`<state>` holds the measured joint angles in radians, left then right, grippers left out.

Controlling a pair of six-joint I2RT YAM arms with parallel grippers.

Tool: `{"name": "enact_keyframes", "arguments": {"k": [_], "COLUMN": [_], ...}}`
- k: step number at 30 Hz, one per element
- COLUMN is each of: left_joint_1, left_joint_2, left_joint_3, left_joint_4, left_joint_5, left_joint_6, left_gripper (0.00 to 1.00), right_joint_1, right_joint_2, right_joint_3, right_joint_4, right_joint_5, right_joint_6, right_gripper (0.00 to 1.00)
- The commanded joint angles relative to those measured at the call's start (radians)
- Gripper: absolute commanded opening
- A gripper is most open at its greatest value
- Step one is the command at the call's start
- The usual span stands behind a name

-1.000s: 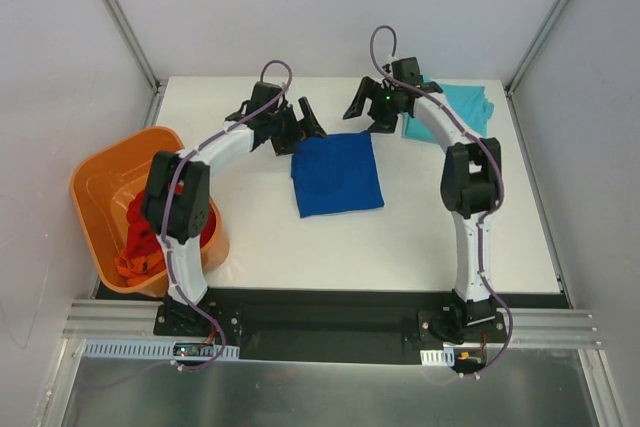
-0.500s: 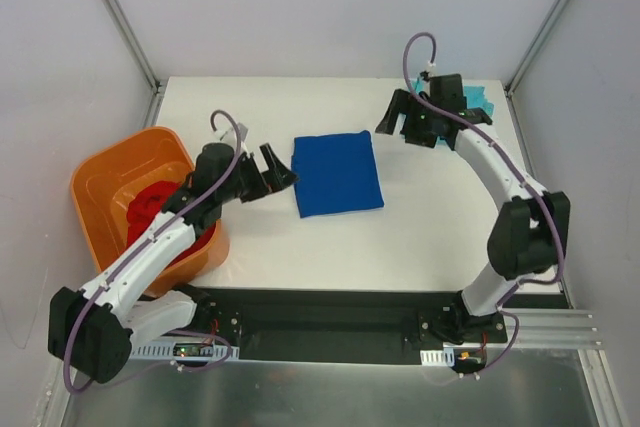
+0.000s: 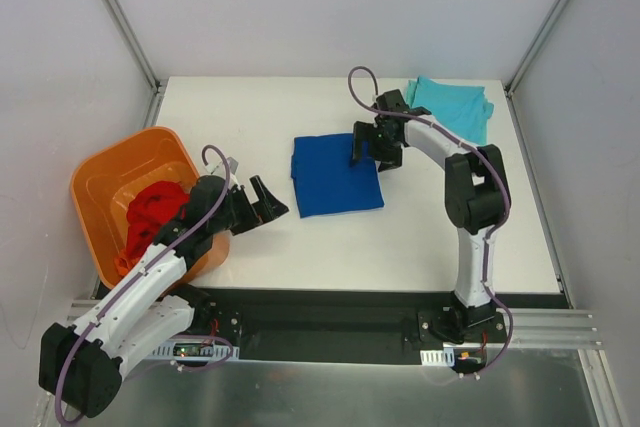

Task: Fold and stack the t-shirts
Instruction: Put the neatly folded tshirt into the corner of the board with the right arm

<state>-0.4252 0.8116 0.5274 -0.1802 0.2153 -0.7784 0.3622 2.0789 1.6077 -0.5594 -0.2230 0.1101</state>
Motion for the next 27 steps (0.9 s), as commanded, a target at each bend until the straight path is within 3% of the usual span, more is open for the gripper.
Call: {"name": "enact_keyframes", "arguments": {"k": [1,11,14,17,19,20,22,27], "left_joint_1": [-0.003,-0.003,-0.003,-0.003,-0.003,-0.003,-0.003,-0.003], "left_joint_2": [0.006,0.021,0.018,0.015,0.015,0.017,0.023,0.037], "left_joint_3": [-0.01,-0.02,-0.015,-0.014,-0.012,-0.01,-0.006,0.016], "left_joint_4": [-0.005,-0.005,-0.005,-0.005,-0.007,-0.008,-0.011,-0.036], "left_joint_5": [-0.007,0.002,-0.001,-0.004,-0.011,-0.014,-0.022,-0.045], "left_joint_6": [-0.018,-0.027,-0.024,-0.024,-0.022,-0.022,-0.019,-0.005], "left_gripper": [0.99,0.99,0.99,0.99,0.99,0.99,0.99,1.0], "right_joint_1": [0.021,0.087,0.098,0.101,0.101,0.101,0.1,0.101], "right_joint_2": [0.058,0.142,0.176,0.19,0.182,0.176,0.155,0.087], "right_joint_3": [0.084,0.096,0.119,0.146,0.169,0.178,0.214,0.265], "right_joint_4": [-0.056,-0.109,-0.117,-0.12,-0.123,-0.125,-0.142,-0.136], "right_joint_5": [0.077,0.117,0.097,0.093,0.111,0.158,0.217,0.572], "right_joint_6": [-0.018,-0.021,-0.024,-0.05,-0.073,-0.104,-0.16,-0.355], "right_gripper": [0.93,0.7,0.54,0.25,0.18,0.09,0.01,0.01]}}
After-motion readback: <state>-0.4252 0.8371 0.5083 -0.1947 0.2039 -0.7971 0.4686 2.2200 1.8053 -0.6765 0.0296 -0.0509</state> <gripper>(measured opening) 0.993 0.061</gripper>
